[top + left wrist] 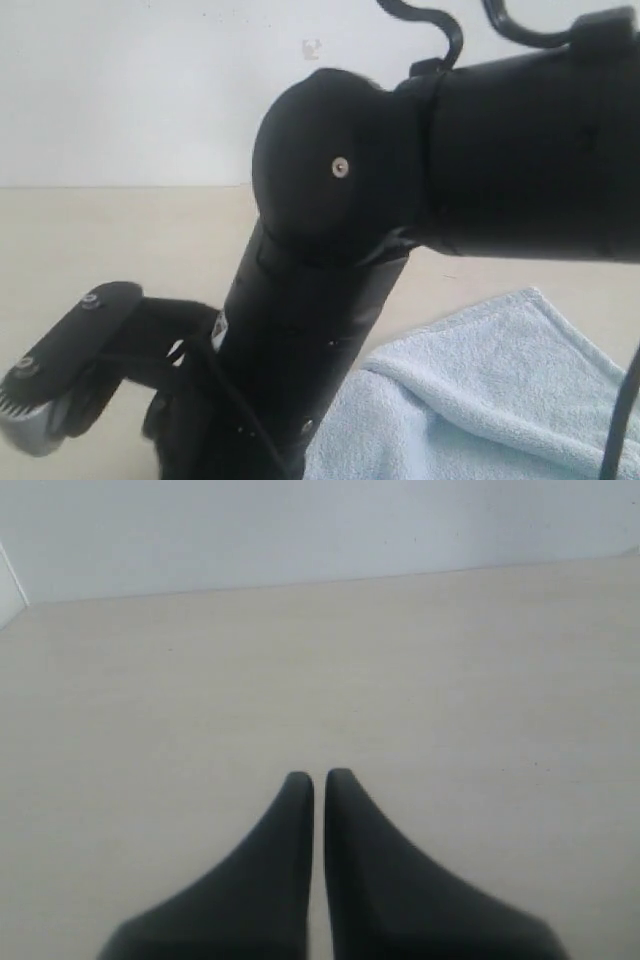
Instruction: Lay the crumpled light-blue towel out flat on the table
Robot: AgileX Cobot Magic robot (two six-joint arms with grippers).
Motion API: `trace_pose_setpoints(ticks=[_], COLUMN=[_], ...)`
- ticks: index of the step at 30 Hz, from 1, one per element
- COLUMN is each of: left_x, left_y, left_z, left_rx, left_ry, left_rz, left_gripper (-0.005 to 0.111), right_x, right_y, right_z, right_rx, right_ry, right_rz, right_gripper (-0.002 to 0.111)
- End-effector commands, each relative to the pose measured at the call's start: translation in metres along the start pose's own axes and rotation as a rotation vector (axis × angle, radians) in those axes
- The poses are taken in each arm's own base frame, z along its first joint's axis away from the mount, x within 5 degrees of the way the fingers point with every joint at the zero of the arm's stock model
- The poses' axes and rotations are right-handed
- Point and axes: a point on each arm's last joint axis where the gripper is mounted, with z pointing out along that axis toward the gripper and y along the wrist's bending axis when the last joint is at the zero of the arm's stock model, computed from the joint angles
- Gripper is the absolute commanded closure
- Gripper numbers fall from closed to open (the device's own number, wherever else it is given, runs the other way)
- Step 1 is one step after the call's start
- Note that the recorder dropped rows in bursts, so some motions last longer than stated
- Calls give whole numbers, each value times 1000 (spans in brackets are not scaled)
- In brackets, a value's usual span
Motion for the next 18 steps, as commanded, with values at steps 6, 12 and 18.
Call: trace_pose_setpoints(ticks=[6, 12, 18], left_x=[0, 0, 0], left_y=[0, 0, 0], left_z=[0, 0, 0], left_rx=[-4, -4, -4], left_ry=[-7, -7, -7], left_rz=[2, 2, 2], left_gripper=[103, 103, 103], right_x=[43, 129, 192], right_y=[-111, -207, -247], right_z=[-64, -78, -71], right_rx=[846, 779, 474], right_ry=[86, 4, -47], right_rz=[329, 908, 1060], right_gripper=[70, 73, 107])
